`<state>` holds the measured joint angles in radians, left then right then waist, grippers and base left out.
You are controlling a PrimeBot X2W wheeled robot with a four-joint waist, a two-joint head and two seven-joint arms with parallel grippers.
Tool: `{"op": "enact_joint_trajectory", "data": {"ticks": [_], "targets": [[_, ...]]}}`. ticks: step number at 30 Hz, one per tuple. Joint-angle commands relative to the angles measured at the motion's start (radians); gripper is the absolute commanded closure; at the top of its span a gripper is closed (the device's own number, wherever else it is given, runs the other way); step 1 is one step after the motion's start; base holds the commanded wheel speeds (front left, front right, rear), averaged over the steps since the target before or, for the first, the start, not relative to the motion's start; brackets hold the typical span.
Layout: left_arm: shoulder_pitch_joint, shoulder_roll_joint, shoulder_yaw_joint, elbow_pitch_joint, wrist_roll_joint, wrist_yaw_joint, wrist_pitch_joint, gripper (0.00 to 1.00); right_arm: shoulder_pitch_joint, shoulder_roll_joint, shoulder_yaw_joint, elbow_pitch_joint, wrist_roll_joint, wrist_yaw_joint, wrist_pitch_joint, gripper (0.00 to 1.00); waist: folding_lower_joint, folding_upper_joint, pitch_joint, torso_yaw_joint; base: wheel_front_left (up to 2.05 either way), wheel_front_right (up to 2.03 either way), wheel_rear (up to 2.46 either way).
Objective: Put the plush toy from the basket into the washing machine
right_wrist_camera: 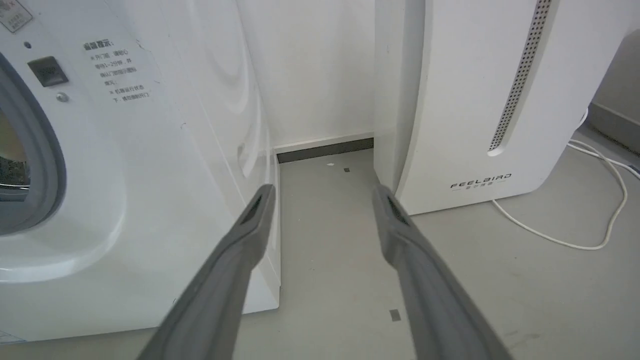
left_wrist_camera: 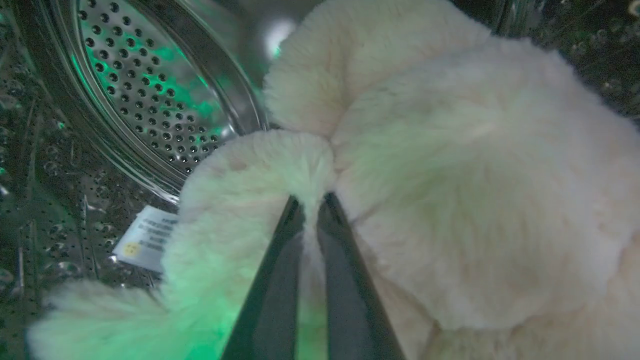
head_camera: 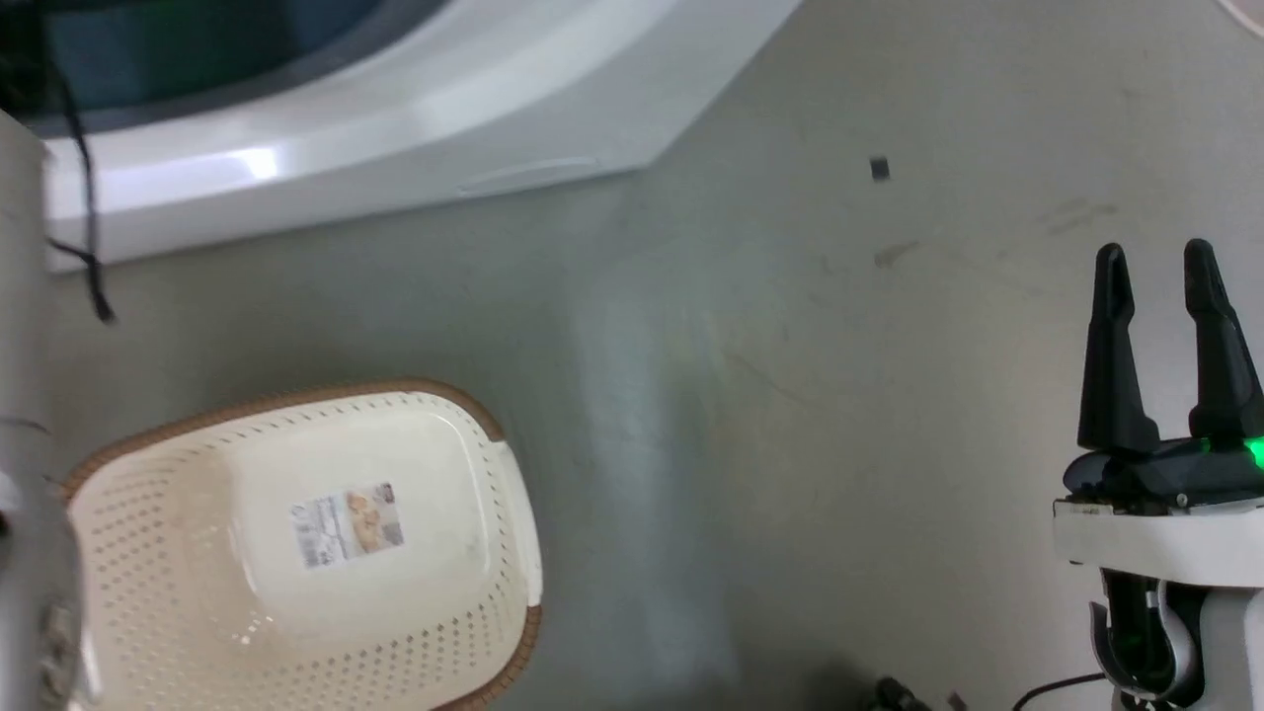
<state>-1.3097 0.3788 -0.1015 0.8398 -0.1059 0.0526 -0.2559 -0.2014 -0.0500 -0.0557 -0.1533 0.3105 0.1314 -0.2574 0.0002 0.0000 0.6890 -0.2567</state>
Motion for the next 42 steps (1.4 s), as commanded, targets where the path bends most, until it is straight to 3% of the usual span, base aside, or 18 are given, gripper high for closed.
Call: {"op": "enact_joint_trajectory", "data": {"ticks": [1,9,10,11,21,42], "targets": [[-0.036,0.017,0.004,0.005,0.007,0.0,-0.006,1.0,-0.021,0.0,0.003,-0.006,0.007,-0.001,-0.004,0.0,-0.0002,0.0,0.058,-0.037,0.0,0.0,0.0],[-0.165,0.05,0.008,0.042,0.016,0.006,-0.006,1.0,-0.043,0.0,0.005,-0.009,0.026,-0.001,-0.004,0.0,-0.0002,0.0,0.12,-0.037,0.0,0.0,0.0],[-0.169,0.049,0.007,0.05,0.017,0.008,-0.006,0.76,-0.045,0.0,0.005,-0.009,0.026,-0.001,-0.004,0.0,-0.0002,0.0,0.122,-0.036,0.0,0.0,0.0],[-0.173,0.049,0.006,0.054,0.02,0.012,-0.006,0.0,-0.046,0.0,0.006,-0.008,0.026,-0.001,-0.004,0.0,-0.0002,0.0,0.125,-0.035,0.0,0.0,0.0],[-0.071,0.015,-0.009,0.016,0.027,0.022,-0.006,0.0,-0.061,0.0,-0.003,-0.005,0.011,-0.001,-0.004,0.0,-0.0002,0.0,0.082,0.002,0.0,0.0,0.0],[0.445,-0.116,0.011,-0.267,0.032,0.071,-0.006,0.0,0.038,0.0,0.006,0.038,-0.089,-0.001,-0.004,0.0,-0.0002,0.0,-0.205,0.123,0.0,0.0,0.0]]}}
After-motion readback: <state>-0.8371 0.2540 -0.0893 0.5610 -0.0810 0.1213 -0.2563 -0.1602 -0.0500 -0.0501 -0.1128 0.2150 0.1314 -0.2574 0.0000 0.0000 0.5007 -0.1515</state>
